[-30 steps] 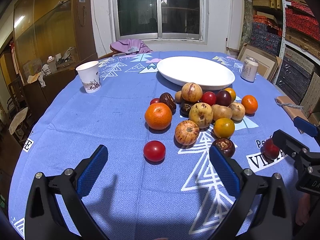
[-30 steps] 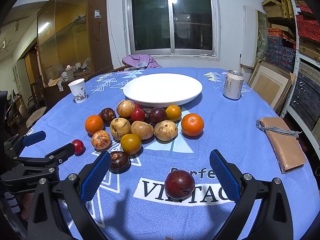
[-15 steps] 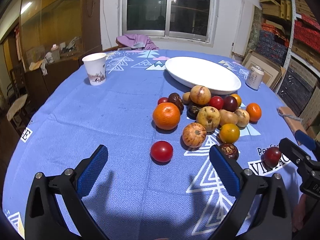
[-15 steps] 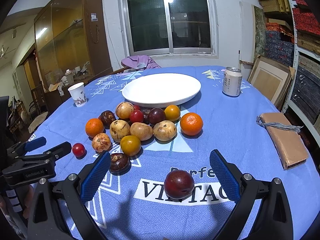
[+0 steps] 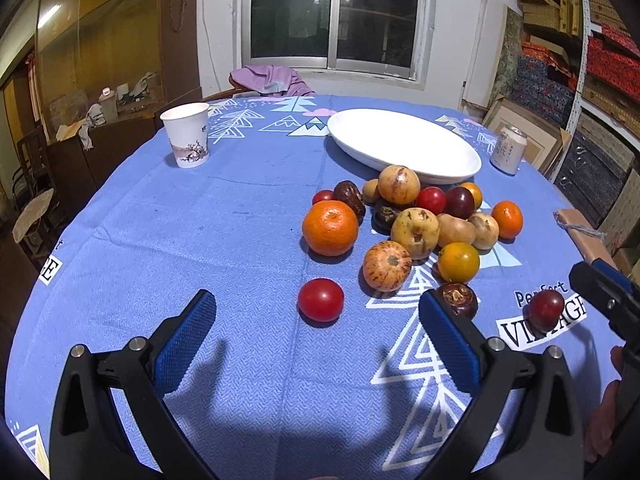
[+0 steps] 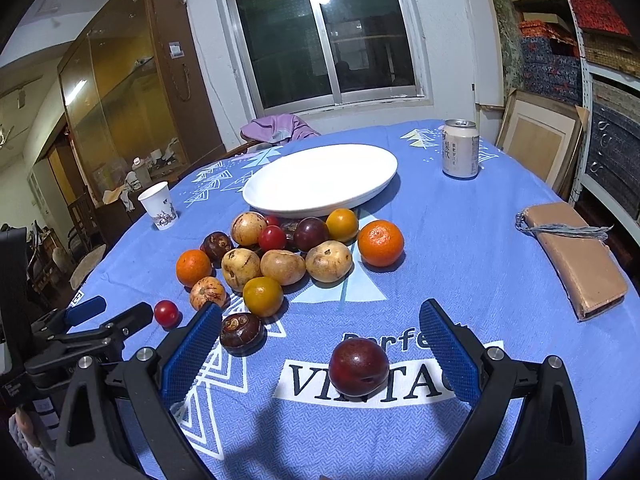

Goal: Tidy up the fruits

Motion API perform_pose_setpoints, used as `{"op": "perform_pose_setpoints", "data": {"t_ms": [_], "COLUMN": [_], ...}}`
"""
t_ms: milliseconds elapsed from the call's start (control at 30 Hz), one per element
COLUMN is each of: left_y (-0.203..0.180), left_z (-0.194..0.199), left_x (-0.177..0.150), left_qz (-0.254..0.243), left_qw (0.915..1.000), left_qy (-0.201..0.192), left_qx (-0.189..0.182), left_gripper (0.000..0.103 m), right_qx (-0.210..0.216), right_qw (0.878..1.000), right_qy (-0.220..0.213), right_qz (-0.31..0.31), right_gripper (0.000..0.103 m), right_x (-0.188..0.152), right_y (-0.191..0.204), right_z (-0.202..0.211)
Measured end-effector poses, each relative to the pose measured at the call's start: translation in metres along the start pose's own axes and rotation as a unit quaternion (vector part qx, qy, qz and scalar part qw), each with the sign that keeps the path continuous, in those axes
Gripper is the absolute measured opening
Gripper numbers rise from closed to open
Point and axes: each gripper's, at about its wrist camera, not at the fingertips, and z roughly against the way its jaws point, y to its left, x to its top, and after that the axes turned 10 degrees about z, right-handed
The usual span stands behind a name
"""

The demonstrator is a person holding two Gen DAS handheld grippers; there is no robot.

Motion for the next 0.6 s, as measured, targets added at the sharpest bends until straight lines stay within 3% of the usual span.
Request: {"op": "perform_pose_setpoints", "data": {"t_ms": [600], "left_y": [-0.009], "left_z": [0.0], "left_x": [-0.004], "left_qz": [-0.026], "left_qw": [0.9997], "left_qy": [0.004], "left_qx": [-0.003], "left_gripper": [0.099], "right_qx": [-0.023], "right_qw": [0.999], "right_qy": [0.0], "right_qz": [0.036], "right_gripper": [0.1], "right_x": [0.0], "right_y": [0.012], "right_z": [0.0]}}
